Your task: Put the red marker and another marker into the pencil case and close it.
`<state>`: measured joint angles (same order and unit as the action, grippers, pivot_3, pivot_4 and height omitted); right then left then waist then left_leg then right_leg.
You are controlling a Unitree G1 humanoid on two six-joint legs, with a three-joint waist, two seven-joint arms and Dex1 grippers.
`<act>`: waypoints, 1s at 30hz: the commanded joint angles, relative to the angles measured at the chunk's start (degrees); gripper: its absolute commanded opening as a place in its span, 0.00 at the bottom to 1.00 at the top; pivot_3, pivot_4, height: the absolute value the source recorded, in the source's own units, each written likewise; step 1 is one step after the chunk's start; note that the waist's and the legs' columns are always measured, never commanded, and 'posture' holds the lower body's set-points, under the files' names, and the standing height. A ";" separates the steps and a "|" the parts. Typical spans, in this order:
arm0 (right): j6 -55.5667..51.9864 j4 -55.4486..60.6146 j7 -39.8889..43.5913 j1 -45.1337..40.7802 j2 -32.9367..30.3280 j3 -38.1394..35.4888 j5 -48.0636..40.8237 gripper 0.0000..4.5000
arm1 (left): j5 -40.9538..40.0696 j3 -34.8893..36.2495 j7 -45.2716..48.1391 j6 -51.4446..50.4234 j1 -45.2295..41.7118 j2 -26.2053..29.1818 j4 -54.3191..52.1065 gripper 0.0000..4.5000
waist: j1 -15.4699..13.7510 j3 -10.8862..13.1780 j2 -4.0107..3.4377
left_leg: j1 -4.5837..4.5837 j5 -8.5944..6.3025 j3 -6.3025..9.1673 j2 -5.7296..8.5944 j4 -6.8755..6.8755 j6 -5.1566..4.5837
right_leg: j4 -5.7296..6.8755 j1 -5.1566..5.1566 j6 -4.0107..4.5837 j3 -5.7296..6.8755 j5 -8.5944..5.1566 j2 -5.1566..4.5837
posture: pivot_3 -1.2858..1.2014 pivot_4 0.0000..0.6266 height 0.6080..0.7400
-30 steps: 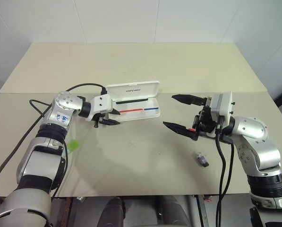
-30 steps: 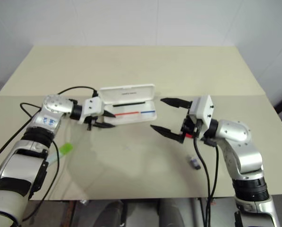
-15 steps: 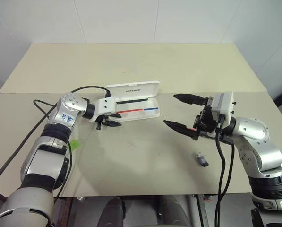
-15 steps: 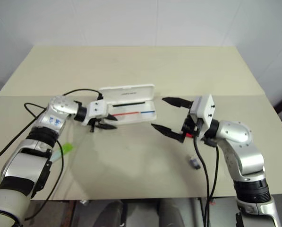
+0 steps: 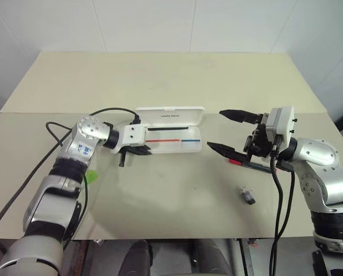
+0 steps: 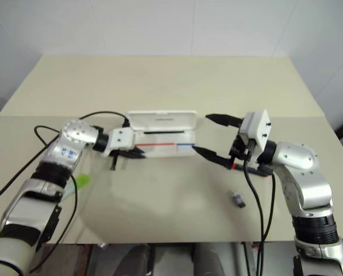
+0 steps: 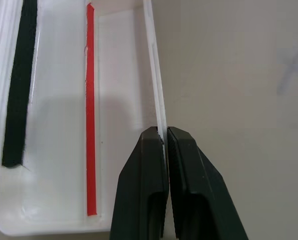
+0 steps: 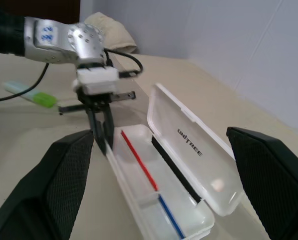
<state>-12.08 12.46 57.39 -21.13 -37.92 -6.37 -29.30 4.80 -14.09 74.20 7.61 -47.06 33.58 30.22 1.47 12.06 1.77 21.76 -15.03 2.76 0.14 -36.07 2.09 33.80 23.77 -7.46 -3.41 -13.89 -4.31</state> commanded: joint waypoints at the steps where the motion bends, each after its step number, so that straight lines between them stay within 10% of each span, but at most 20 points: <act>1: 2.14 -0.67 0.92 1.95 -2.18 -3.61 0.44 1.00 | -3.57 2.15 0.74 -4.89 4.09 2.74 -13.43 0.01 | 0.00 0.00 0.00 | 0.14 -0.02 0.00 0.00 -0.02 0.00 | -0.01 0.11 0.00 0.00 0.00 -0.02 | 0.52 0.24 1.00; 25: 1.44 3.01 -0.80 12.60 -4.96 -10.66 -0.03 1.00 | -2.91 -3.43 -4.63 -25.78 19.82 6.61 -43.28 0.01 | 0.13 0.00 -0.01 | 0.41 0.19 -0.12 0.03 -0.33 -0.17 | 0.13 0.54 0.14 -0.10 -0.04 0.00 | 0.52 0.24 1.00; 30: 1.08 2.78 -1.26 11.16 -4.68 -9.58 0.18 1.00 | -4.49 -2.72 -5.64 -29.09 19.63 5.69 -44.37 0.31 | 0.12 0.00 -0.01 | 0.41 0.19 -0.11 0.03 -0.33 -0.17 | 0.15 0.55 0.12 -0.10 -0.03 0.01 | 0.52 0.24 1.00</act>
<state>-11.27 13.44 56.62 -8.85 -42.29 -15.52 -28.34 1.80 -17.36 69.11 -20.69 -27.44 39.29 -11.67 1.59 12.05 1.76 22.17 -14.83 2.65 0.17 -36.40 1.93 33.95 24.32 -7.34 -3.51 -13.92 -4.31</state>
